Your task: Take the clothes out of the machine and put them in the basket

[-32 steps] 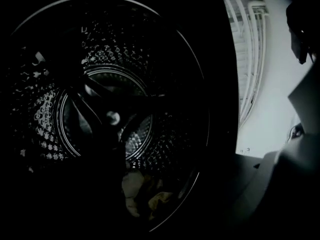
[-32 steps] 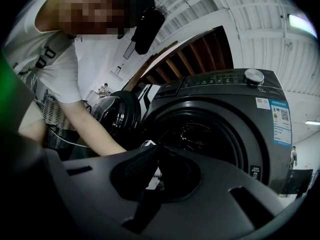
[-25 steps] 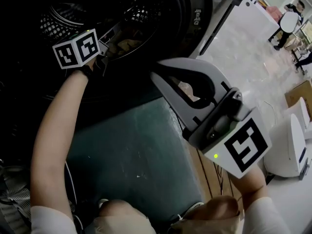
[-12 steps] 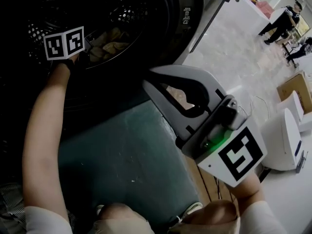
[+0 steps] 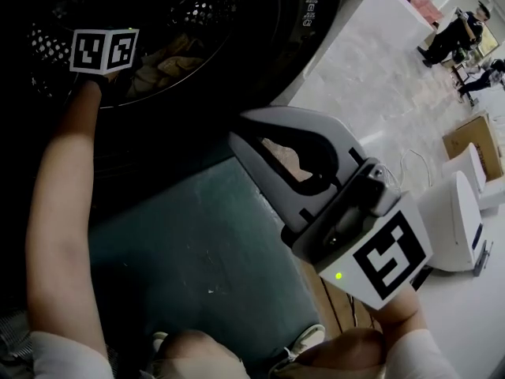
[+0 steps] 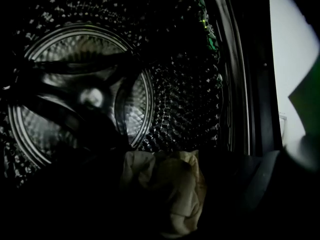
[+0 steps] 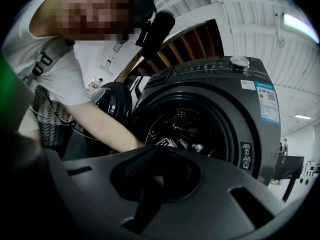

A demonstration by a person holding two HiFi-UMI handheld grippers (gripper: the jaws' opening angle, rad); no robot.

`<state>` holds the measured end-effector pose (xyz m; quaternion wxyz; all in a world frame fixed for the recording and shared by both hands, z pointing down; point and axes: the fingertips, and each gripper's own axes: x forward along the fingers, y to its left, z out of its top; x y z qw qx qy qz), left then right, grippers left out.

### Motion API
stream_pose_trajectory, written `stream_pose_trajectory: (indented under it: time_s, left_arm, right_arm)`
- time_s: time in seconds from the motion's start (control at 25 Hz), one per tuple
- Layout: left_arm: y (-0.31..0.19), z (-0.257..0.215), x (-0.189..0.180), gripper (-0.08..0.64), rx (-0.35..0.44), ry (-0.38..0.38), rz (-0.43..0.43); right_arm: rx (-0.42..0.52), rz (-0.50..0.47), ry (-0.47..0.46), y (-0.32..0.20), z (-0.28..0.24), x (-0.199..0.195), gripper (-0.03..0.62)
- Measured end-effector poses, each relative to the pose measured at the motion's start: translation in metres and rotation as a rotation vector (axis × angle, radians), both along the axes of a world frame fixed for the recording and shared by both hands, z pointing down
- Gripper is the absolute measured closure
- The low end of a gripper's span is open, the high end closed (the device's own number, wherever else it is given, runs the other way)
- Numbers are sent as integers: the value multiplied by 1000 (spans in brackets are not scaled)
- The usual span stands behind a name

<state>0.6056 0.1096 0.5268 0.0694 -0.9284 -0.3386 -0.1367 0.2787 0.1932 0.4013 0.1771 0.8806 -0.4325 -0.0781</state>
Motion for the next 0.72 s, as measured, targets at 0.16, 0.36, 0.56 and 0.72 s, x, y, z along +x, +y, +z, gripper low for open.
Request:
stream_pose_trajectory:
  time_s: [0.16,0.36,0.56,0.72]
  left_arm:
    - [4,12,6,86,47,-43,35]
    - [7,27,9,66,140,-83,51]
    - [6,54,10,61,266,-108,89]
    - [13,63,11,63,312,-118,113]
  right_arm:
    - [-16,4,-27,1,12,5,578]
    - [1,23,-27,2,9,10,578]
    - [-12,46,-27,7,12,11,578]
    - [-6,72,-34,14,15,12,578]
